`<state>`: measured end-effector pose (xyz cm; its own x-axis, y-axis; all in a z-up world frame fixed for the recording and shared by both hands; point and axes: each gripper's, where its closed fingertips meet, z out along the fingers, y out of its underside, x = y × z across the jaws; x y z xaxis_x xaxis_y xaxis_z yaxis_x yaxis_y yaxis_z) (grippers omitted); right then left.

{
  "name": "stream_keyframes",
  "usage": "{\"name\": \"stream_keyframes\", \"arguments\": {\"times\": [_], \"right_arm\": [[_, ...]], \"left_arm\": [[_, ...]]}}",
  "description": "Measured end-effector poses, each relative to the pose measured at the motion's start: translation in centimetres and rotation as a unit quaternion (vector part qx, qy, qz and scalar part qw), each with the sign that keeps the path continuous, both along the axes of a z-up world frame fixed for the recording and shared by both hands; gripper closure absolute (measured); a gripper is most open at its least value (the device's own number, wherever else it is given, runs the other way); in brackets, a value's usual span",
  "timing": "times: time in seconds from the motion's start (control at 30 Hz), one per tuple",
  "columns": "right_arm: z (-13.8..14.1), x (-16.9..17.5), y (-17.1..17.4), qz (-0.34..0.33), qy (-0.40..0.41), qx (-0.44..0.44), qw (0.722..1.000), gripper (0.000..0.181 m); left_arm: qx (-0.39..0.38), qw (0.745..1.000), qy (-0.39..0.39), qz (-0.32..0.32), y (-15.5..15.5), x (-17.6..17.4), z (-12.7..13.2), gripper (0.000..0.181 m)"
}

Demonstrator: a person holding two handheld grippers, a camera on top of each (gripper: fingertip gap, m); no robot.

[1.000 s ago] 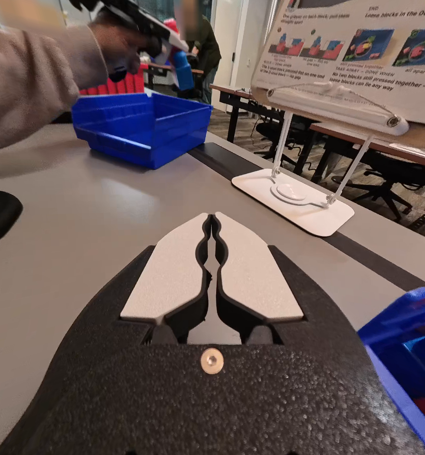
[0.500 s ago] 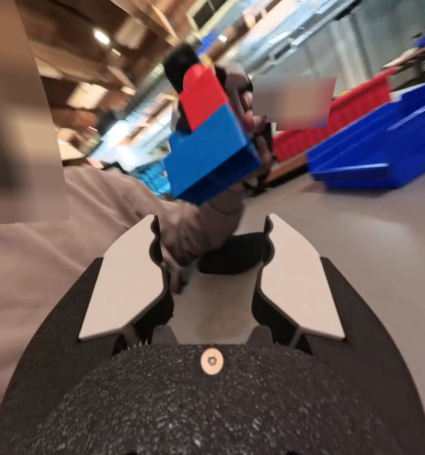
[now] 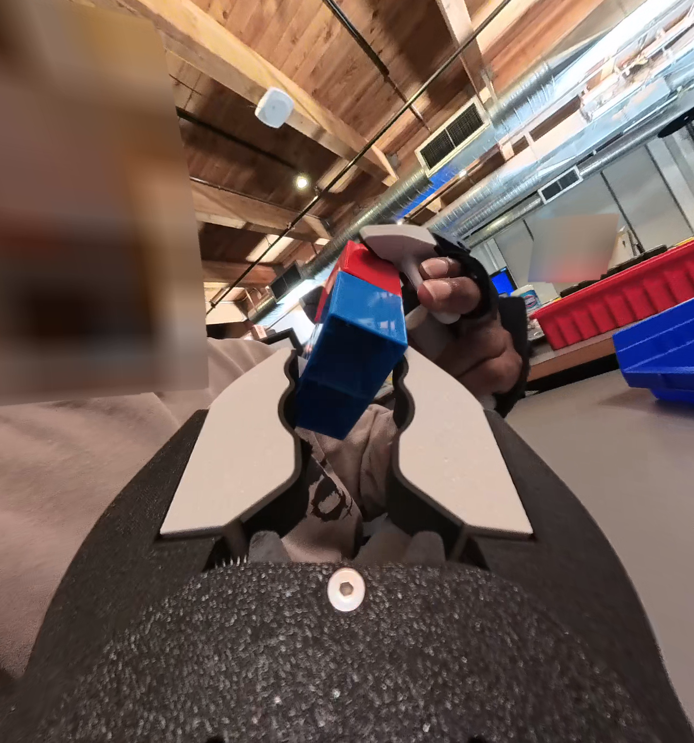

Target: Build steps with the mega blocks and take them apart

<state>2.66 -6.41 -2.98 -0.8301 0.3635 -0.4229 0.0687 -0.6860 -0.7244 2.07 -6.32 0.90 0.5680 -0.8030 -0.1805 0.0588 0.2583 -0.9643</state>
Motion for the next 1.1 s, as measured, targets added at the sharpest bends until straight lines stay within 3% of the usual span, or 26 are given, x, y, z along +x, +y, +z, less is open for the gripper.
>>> {"name": "stream_keyframes", "arguments": {"times": [0.17,0.23,0.37,0.47,0.57,0.67,0.77,0.93,1.0,1.1], "right_arm": [[-0.2,0.4,0.2,0.004,-0.007,0.025,1.000,0.139],[-0.4,0.4,0.2,0.001,-0.006,0.037,0.999,0.143],[-1.2,1.0,1.8,-0.019,-0.013,0.050,0.998,0.144],[-1.6,0.9,2.9,-0.040,-0.024,0.061,0.997,0.144],[-1.8,0.7,3.1,-0.053,-0.029,0.065,0.996,0.144],[-1.9,0.6,3.4,-0.067,-0.031,0.069,0.995,0.144],[-1.6,1.0,4.2,-0.081,-0.024,0.066,0.994,0.144],[-1.1,1.6,5.2,-0.093,-0.010,0.048,0.994,0.144],[-1.0,1.6,5.4,-0.096,-0.007,0.045,0.994,0.144],[-0.8,1.6,5.4,-0.101,-0.004,0.043,0.994,0.144]], "left_arm": [[0.027,0.997,0.069,0.013,-0.5,0.0,-1.1,0.142],[0.040,0.997,0.061,0.016,-0.8,-0.5,-0.4,0.143],[0.076,0.996,0.013,0.053,-1.7,-5.0,3.1,0.143],[0.059,0.995,0.012,0.082,-1.4,-7.4,2.7,0.142],[0.008,0.996,0.039,0.084,0.0,-7.5,-0.1,0.142],[-0.082,0.988,0.111,0.065,1.5,-6.7,-4.9,0.142],[-0.189,0.959,0.201,0.058,2.8,-5.9,-10.8,0.142],[-0.302,0.895,0.323,0.064,3.7,-5.2,-19.1,0.142],[-0.320,0.880,0.345,0.065,3.9,-5.0,-21.0,0.142],[-0.318,0.883,0.338,0.070,4.4,-4.7,-21.7,0.142]]}}
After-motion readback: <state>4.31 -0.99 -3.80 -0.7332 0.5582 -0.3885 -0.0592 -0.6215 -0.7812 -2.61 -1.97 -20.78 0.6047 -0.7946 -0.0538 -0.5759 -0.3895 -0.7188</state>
